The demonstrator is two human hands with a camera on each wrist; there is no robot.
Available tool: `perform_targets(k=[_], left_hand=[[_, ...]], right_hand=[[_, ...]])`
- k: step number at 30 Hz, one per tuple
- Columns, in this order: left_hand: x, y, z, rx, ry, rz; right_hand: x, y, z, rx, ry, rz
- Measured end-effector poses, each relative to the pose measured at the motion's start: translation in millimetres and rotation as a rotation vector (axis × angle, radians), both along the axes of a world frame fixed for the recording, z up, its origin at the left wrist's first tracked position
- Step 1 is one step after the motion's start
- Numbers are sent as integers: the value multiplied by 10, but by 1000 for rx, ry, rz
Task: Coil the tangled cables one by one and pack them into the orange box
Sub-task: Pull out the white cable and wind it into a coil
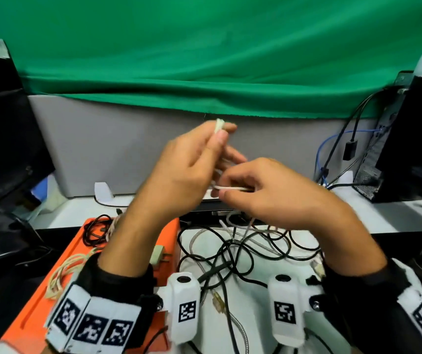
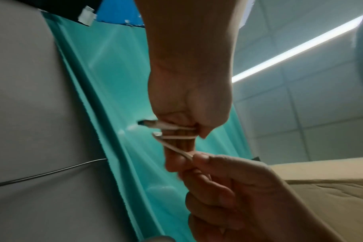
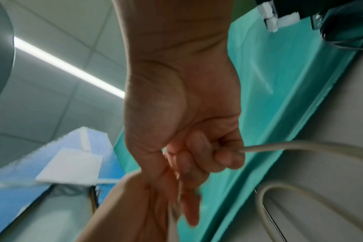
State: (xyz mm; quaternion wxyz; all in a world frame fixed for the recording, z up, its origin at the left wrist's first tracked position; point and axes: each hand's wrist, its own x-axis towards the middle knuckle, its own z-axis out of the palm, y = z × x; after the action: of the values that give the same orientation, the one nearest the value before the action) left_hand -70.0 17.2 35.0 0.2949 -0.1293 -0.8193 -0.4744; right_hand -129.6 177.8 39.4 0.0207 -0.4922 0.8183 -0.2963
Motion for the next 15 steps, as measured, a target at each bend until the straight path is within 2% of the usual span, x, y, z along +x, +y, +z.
perform_targets(k=[2,3,4,7,8,11,15], left_hand=[[41,32,13,-342,-42,113],[63,54,32,-404,-82,118],[75,57,44,-352,-129,74],[87,-29,66,94,-246,-218],[86,-55,54,212,-273,-313],[79,-34,44,517,-299,-522],[37,8,45,820,-287,-785]], right_hand=[[13,143,86,-107,-111,39],[3,205,114,-192,-146,34],[-32,250,127,-299,-148,-2],[-197,286,114,-665,-60,-167],[-225,265,108,-733,-48,-188],[-214,163,63,-733,-11,-191],[-108,1,-13,-632,-130,-95]])
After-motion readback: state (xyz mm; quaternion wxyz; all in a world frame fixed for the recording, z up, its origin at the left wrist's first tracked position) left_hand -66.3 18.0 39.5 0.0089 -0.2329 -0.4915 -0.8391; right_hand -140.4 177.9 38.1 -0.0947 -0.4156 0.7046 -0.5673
